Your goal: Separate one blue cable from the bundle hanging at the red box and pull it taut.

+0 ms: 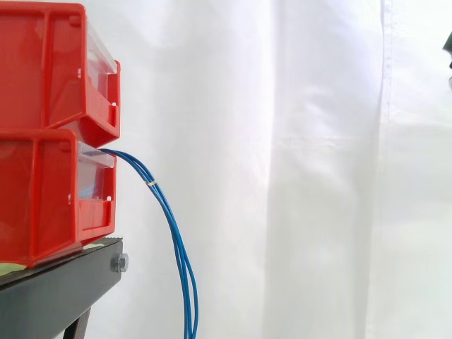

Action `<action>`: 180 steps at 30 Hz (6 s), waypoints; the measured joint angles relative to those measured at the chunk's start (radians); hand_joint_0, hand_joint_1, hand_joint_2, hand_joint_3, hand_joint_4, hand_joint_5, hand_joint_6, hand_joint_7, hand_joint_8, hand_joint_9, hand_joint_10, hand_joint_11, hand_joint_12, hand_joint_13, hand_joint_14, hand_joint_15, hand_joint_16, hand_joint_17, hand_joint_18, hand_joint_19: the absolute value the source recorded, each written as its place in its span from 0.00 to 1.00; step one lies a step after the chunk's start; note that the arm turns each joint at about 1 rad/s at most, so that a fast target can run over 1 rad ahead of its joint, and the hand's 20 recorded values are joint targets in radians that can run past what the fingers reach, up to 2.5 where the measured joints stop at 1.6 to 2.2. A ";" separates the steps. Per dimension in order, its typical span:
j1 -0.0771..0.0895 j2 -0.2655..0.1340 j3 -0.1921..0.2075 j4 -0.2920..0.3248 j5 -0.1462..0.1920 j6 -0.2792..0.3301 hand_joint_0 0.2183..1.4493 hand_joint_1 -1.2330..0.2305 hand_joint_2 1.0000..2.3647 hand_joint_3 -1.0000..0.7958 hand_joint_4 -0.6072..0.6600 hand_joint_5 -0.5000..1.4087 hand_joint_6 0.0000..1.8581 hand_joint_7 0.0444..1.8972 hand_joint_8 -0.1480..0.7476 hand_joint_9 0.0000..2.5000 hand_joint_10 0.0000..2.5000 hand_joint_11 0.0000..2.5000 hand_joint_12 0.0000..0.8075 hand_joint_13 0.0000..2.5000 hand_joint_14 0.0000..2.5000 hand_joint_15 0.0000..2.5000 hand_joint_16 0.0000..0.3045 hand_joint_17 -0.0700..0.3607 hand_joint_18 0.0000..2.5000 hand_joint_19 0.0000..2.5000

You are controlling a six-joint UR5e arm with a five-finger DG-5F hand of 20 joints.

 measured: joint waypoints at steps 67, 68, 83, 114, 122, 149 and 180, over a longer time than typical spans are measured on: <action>0.016 -0.723 0.364 0.518 0.132 -0.084 0.24 0.51 0.00 0.28 0.62 0.15 0.27 0.41 0.38 0.17 0.00 0.02 0.40 0.11 0.00 0.03 0.15 0.40 0.17 0.24; 0.018 -0.726 0.365 0.523 0.132 -0.084 0.24 0.51 0.00 0.28 0.63 0.16 0.27 0.41 0.39 0.17 0.00 0.02 0.41 0.11 0.00 0.03 0.15 0.40 0.18 0.24; 0.033 -0.731 0.368 0.534 0.094 -0.061 0.23 0.46 0.00 0.28 0.66 0.16 0.27 0.42 0.43 0.23 0.00 0.06 0.41 0.17 0.00 0.06 0.15 0.40 0.22 0.24; 0.047 -0.753 0.417 0.598 0.080 0.099 0.29 0.46 0.00 0.28 0.66 0.17 0.27 0.43 0.42 0.24 0.00 0.07 0.38 0.17 0.00 0.06 0.14 0.38 0.21 0.24; 0.048 -0.753 0.429 0.598 0.080 0.094 0.31 0.45 0.00 0.30 0.67 0.17 0.27 0.46 0.42 0.24 0.00 0.07 0.37 0.17 0.00 0.06 0.13 0.38 0.21 0.25; 0.041 -0.753 0.428 0.523 0.065 0.113 0.31 0.45 0.00 0.31 0.68 0.18 0.27 0.48 0.43 0.27 0.00 0.09 0.37 0.20 0.00 0.07 0.14 0.38 0.24 0.25; 0.041 -0.748 0.480 0.372 0.024 0.123 0.34 0.49 0.01 0.35 0.61 0.21 0.27 0.64 0.45 0.31 0.00 0.11 0.36 0.22 0.00 0.09 0.13 0.38 0.25 0.25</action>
